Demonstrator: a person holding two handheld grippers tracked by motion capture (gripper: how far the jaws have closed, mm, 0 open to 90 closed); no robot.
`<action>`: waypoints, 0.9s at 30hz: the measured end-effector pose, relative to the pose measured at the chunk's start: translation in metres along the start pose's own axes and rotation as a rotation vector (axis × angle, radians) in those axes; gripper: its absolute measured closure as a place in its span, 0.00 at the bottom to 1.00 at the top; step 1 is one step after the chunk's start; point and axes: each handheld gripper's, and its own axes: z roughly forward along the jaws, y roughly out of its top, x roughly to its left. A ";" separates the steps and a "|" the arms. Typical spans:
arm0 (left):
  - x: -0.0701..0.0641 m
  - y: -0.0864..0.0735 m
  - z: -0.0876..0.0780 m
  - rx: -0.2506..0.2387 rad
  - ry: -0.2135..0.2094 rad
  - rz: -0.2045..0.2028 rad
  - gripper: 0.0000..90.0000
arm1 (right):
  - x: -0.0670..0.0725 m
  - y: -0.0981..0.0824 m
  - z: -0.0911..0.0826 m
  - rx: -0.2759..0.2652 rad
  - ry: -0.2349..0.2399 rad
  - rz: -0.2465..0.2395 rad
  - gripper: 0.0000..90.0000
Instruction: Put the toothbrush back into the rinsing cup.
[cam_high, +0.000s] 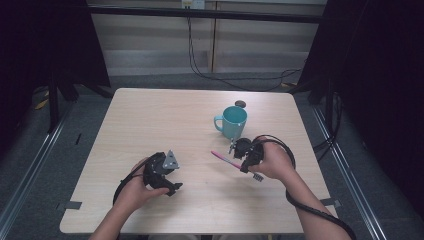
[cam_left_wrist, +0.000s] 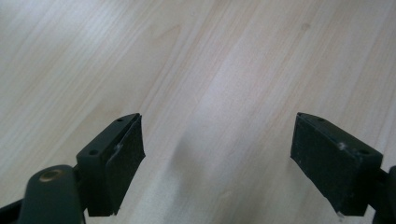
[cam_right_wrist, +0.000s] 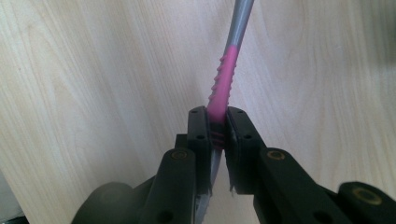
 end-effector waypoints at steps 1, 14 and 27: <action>0.000 0.002 0.000 -0.001 0.001 -0.001 0.19 | 0.000 0.001 0.000 0.000 0.001 -0.006 0.90; 0.002 0.021 -0.002 0.010 0.009 0.076 0.21 | 0.006 0.016 0.002 0.015 0.031 -0.046 0.90; 0.004 0.036 0.001 -0.005 0.003 0.122 0.21 | 0.016 0.028 -0.001 -0.018 0.042 -0.097 0.90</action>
